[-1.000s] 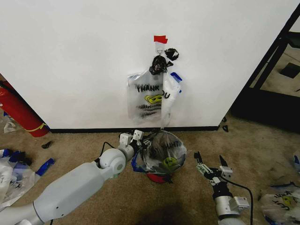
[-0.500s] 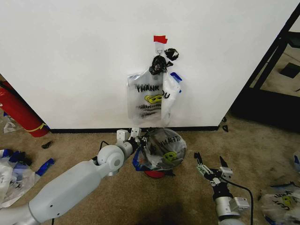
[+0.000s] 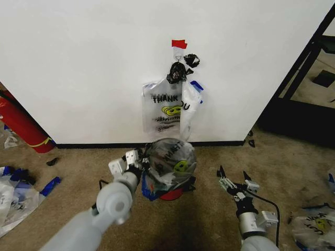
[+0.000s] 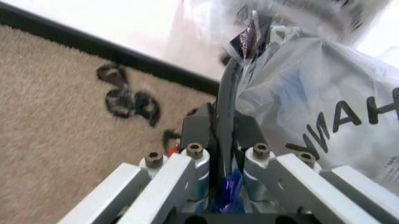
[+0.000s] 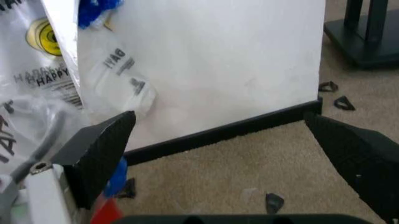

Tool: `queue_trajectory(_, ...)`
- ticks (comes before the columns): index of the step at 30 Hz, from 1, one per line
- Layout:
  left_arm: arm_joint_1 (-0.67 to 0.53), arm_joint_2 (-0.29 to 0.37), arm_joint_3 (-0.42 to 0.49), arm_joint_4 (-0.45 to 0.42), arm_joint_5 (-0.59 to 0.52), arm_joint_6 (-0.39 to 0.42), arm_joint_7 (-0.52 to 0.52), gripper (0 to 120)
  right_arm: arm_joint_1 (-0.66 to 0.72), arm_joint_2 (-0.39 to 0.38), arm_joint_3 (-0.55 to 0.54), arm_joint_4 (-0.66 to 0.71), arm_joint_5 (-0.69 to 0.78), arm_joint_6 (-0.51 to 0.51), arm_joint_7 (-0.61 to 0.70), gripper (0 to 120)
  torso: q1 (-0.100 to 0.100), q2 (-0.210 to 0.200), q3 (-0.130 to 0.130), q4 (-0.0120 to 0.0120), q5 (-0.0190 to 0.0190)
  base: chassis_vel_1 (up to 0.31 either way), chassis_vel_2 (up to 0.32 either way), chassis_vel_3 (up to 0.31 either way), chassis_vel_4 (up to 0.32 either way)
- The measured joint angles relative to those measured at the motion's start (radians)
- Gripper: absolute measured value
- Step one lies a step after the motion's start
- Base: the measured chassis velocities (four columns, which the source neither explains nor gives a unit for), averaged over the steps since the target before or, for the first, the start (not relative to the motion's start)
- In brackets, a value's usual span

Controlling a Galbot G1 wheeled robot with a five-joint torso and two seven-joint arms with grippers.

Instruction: Pick up the garbage bag from the wall and place it over the trash bin.

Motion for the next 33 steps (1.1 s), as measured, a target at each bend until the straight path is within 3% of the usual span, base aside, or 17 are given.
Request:
queue_trajectory(10, 0.088, -0.126, 0.026, 0.063, 0.178, -0.092, -0.027, 2, -0.01, -0.011, -0.001, 0.011, -0.008, -0.01, 0.007, 100, 0.0, 0.0, 0.0, -0.0001, 0.0, 0.0, 0.0, 0.0, 0.0)
queue_trajectory(14, 0.104, -0.141, 0.03, 0.071, 0.224, -0.105, -0.038, 2, -0.008, -0.011, -0.006, 0.017, -0.012, -0.016, 0.01, 100, 0.0, 0.0, 0.0, -0.0001, 0.0, 0.0, 0.0, 0.0, 0.0)
queue_trajectory(27, 0.127, -0.182, 0.021, 0.078, 0.239, -0.09, -0.054, 2, -0.002, -0.011, -0.008, 0.022, -0.014, -0.024, 0.016, 100, 0.0, 0.0, 0.0, -0.0001, 0.0, 0.0, 0.0, 0.0, 0.0)
queue_trajectory(33, 0.137, -0.181, 0.008, 0.049, 0.226, -0.054, -0.053, 23, -0.006, -0.012, -0.008, 0.034, -0.014, -0.032, 0.017, 100, 0.0, 0.0, 0.0, -0.0001, 0.0, 0.0, 0.0, 0.0, 0.0)
